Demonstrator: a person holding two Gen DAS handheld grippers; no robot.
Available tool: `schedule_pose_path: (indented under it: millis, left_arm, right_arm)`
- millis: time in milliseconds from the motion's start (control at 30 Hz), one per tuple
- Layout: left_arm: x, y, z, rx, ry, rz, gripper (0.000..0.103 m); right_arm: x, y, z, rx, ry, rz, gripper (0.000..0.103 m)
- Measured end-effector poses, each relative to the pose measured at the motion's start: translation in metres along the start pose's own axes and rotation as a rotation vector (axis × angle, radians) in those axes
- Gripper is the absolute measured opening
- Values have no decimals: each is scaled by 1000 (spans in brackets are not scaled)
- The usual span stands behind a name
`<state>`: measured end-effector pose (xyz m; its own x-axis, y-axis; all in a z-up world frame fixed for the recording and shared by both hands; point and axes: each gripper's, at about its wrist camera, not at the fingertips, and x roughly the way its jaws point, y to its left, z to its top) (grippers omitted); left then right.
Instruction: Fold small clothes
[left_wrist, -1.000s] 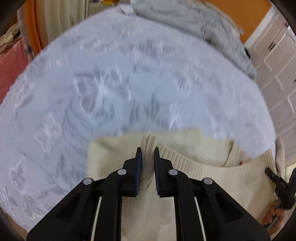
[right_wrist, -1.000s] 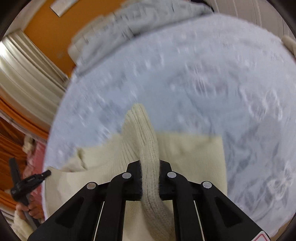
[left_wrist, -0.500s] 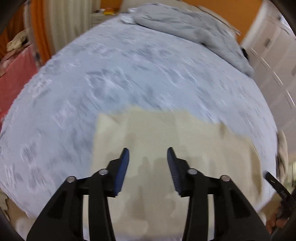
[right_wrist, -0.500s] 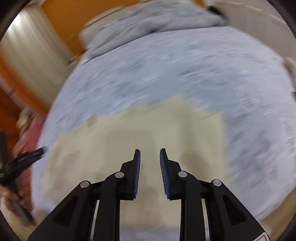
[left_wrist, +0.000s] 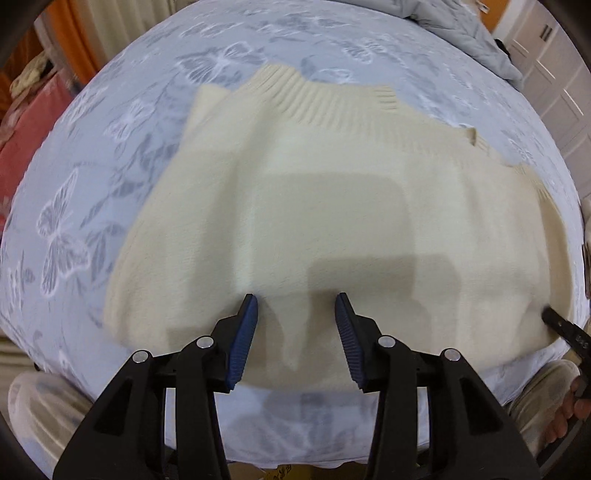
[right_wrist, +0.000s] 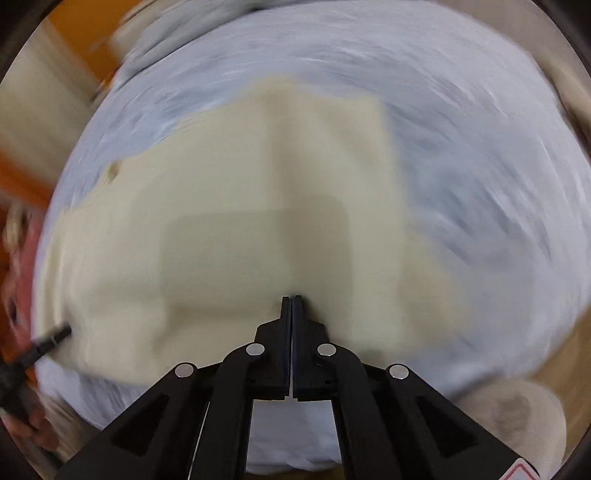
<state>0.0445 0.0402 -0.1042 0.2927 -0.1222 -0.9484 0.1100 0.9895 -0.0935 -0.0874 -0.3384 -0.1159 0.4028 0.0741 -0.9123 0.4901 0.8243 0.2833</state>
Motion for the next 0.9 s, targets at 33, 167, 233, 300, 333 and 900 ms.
schedule_pose_path:
  millis: [33, 167, 233, 300, 333, 900]
  left_arm:
    - [0, 0, -1, 5, -5, 7, 42]
    - [-3, -9, -3, 27, -9, 47, 42]
    - [-5, -9, -5, 23, -10, 53, 42]
    - [-5, -8, -5, 20, -9, 57, 42]
    - [-6, -8, -6, 20, -8, 59, 42]
    - [1, -11, -10, 45, 6, 95, 44]
  right_arm:
    - [-5, -12, 0, 71, 8, 36, 0]
    - [-33, 1, 4, -5, -85, -67, 7]
    - [-40, 9, 9, -35, -119, -101, 30]
    - [-37, 12, 19, -39, -150, -167, 63]
    - [-35, 13, 21, -44, -164, -196, 64]
    - [-4, -13, 34, 15, -31, -144, 16]
